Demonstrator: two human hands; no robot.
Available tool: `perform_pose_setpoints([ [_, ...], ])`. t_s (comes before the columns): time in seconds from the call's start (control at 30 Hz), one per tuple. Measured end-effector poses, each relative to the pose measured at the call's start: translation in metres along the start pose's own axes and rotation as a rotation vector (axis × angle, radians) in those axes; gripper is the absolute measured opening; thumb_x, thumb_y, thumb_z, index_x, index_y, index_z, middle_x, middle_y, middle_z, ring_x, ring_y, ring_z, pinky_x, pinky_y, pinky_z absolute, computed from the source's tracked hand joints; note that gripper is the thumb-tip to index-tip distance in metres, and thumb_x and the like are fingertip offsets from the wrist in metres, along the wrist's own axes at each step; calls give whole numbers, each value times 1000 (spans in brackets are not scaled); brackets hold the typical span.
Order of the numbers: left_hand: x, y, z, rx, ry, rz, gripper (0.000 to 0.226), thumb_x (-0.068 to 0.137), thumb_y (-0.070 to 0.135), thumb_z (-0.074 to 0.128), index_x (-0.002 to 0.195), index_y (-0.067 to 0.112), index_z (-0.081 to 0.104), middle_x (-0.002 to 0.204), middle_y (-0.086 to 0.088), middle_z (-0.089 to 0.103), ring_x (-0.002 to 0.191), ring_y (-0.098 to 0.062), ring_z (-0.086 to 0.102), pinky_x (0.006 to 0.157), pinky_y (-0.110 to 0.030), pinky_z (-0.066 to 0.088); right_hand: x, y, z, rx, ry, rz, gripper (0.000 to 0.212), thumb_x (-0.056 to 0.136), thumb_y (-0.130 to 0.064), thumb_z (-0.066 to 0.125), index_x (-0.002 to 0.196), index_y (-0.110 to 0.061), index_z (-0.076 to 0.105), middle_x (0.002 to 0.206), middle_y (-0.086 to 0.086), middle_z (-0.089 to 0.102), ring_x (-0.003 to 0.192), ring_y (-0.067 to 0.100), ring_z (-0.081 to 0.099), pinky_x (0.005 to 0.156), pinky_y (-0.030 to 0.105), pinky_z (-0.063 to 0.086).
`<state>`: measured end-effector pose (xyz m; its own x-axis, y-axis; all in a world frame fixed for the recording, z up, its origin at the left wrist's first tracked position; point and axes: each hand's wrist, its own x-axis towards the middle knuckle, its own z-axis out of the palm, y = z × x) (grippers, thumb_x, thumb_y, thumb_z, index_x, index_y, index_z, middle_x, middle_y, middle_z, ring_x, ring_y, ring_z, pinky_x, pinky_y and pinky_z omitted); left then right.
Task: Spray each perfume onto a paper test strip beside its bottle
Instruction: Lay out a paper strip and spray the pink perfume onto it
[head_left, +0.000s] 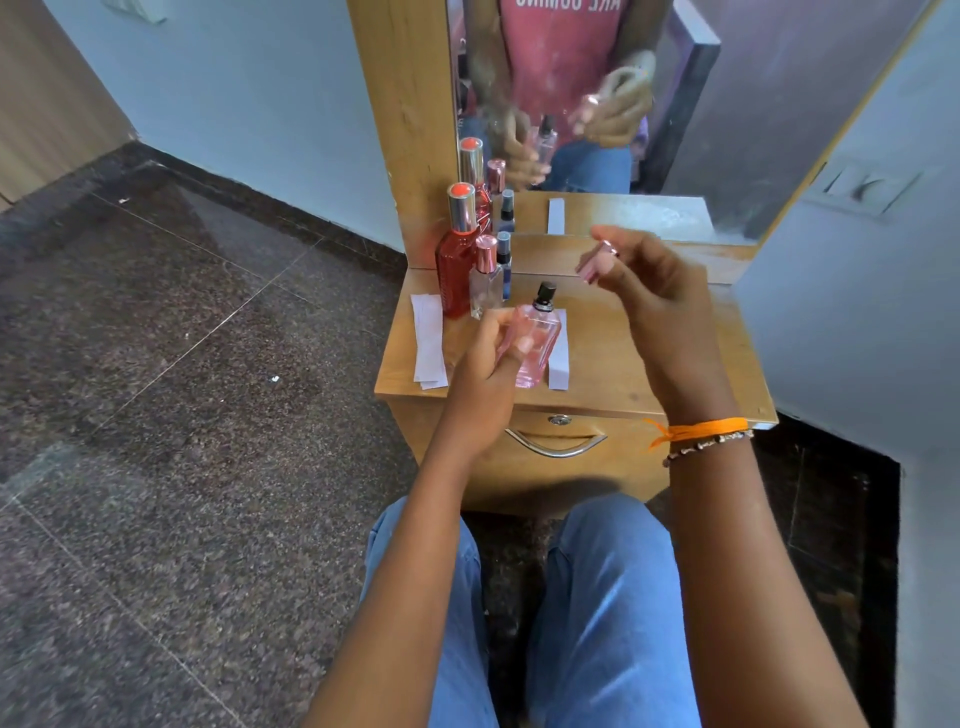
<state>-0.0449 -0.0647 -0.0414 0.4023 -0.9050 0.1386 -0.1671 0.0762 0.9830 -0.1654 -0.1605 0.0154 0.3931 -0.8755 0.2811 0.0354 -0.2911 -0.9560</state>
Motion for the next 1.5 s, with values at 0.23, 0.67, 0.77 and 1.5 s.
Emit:
perform_pose_setpoints([
  [0.23, 7, 1, 6, 100, 71, 5, 17, 93, 21, 52, 110, 23, 55, 104, 20, 48, 96, 17, 48, 78, 1, 37, -18, 60, -32, -611, 131, 59, 18, 84, 7, 56, 96, -3, 67, 96, 16, 62, 86, 28, 62, 68, 15, 36],
  [0.67, 30, 9, 22, 75, -74, -51, 28, 91, 17, 55, 118, 13, 61, 113, -6, 60, 105, -16, 58, 91, -33, 49, -40, 41, -13, -188, -124, 27, 54, 87, -4, 62, 134, -19, 41, 111, -4, 61, 95, 4, 61, 82, 20, 51],
  [0.77, 42, 6, 20, 257, -49, -40, 29, 97, 22, 44, 117, 10, 61, 110, -2, 55, 103, -14, 56, 89, -32, 47, -42, 49, -14, -240, -61, 20, 55, 83, 3, 63, 130, -21, 45, 98, -13, 61, 83, -3, 60, 75, 19, 52],
  [1.5, 47, 0, 41, 318, 177, -199, 23, 76, 9, 73, 90, 18, 58, 73, 6, 64, 76, -11, 63, 70, -28, 49, -38, 46, -29, 420, -81, 216, 67, 89, -3, 52, 141, -41, 33, 106, -15, 67, 97, 5, 62, 82, 30, 54],
])
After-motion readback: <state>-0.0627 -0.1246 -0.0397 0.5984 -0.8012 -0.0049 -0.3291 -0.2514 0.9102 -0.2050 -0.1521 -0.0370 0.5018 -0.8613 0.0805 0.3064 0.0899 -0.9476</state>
